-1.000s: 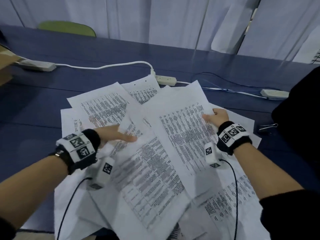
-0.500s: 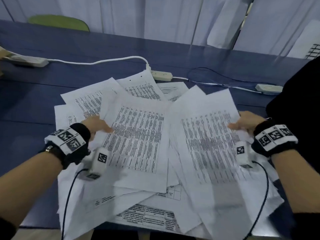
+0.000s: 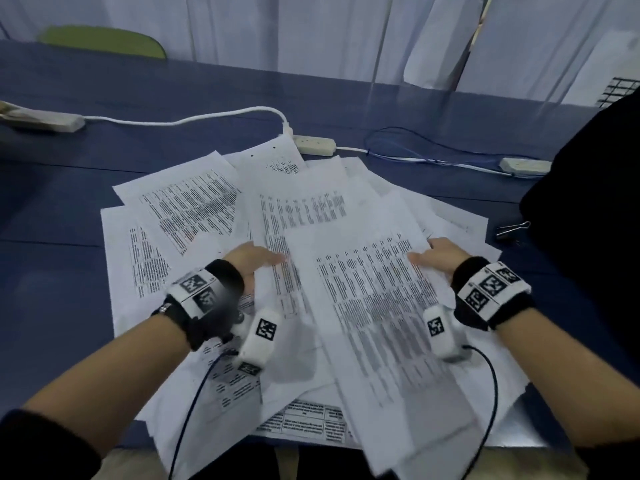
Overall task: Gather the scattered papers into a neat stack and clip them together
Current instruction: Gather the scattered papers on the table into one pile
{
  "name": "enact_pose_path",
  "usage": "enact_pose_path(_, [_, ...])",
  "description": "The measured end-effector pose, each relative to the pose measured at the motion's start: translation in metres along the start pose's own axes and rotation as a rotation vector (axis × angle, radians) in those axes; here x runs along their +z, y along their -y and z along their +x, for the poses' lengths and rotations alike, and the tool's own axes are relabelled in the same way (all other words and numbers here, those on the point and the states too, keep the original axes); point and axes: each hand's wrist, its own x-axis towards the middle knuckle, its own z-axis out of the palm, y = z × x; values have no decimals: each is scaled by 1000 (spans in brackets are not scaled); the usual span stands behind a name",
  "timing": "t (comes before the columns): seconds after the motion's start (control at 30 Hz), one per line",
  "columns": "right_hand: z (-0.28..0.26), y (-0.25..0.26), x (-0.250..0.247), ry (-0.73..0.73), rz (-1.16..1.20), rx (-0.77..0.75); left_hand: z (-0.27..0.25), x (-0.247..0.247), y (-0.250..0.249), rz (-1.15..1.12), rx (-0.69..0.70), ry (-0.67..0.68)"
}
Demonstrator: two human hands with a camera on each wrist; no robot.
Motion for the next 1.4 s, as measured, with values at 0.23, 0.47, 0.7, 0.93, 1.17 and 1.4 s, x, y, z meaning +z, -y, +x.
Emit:
enact_pose_path(0.23, [0, 9, 20, 74, 370, 58, -7, 20, 3, -135, 39, 22])
enact_pose_path(0.47, [-27, 11, 14, 119, 501, -125, -11, -18, -14, -227, 103, 237])
enact_pose_path(0.7, [-22, 14, 18, 87, 665, -176, -9, -1, -30, -137, 154, 220])
enact_pose_path(0.93, [8, -32, -15, -245, 431, -22, -9, -24, -23, 1342, 223, 15])
enact_pose_path(1.17, [12, -14, -12, -121, 86, 16, -4, -8, -22, 1171, 151, 38])
enact_pose_path(1.4, [16, -19, -37, -266, 307, 31, 10, -85, -49, 1359, 183, -78])
